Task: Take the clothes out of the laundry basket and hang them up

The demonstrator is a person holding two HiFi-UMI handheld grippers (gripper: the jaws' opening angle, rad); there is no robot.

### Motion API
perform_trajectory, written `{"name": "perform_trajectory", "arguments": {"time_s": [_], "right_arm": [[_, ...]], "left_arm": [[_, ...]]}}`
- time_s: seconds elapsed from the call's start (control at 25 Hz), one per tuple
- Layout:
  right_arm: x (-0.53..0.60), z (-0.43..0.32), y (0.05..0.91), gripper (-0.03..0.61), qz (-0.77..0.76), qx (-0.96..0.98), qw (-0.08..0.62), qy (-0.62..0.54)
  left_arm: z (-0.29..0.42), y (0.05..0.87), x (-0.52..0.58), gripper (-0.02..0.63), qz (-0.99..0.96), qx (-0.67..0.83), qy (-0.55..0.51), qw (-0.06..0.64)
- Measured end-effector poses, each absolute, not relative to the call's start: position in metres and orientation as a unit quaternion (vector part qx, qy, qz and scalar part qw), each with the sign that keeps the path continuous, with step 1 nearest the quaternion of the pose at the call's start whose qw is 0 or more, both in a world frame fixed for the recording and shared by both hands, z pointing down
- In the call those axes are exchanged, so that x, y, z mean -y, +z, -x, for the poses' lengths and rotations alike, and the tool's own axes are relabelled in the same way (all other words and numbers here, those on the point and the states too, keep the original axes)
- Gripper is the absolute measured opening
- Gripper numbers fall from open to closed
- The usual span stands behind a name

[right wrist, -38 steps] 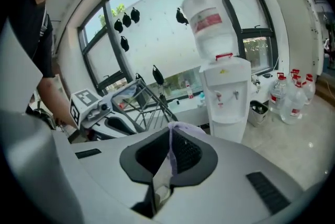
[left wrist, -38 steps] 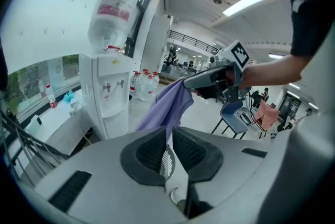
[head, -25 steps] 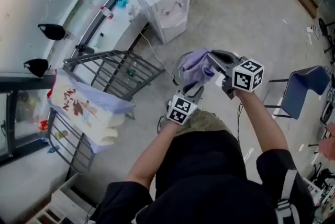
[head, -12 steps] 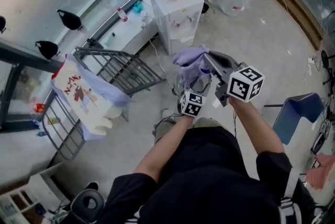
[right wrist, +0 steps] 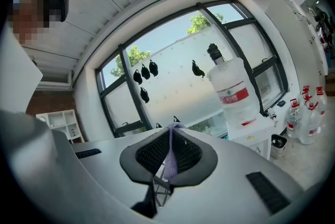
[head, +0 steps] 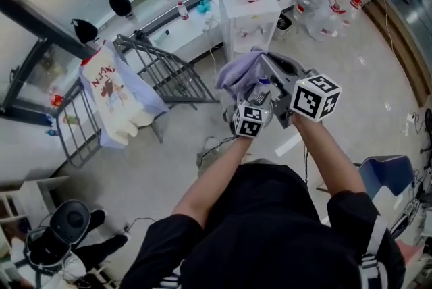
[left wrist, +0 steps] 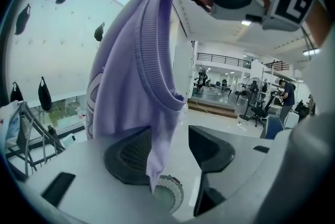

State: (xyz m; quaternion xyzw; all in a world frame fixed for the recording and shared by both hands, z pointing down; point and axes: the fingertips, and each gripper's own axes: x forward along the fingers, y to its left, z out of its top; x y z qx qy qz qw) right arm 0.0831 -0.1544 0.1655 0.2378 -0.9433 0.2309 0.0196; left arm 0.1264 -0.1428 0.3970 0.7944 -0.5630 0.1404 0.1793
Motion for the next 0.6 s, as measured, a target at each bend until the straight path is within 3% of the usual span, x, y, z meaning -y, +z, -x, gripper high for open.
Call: {"name": "perform_trajectory", "arguments": {"time_s": [0.4, 0.6], "right_arm": [[0.129, -0.092, 0.174, 0.011, -0.193, 0.955, 0.051, 0.219], [0.119, -0.092, 0.180, 0.012, -0.186, 0.954, 0.062, 0.226]], "left_arm": [[-0.083, 0.408, 0.102, 0.210, -0.785, 0.567, 0.188, 0.162], [-0.106, 0.414, 0.061, 0.210, -0.790, 0.556, 0.156, 0.204]]}}
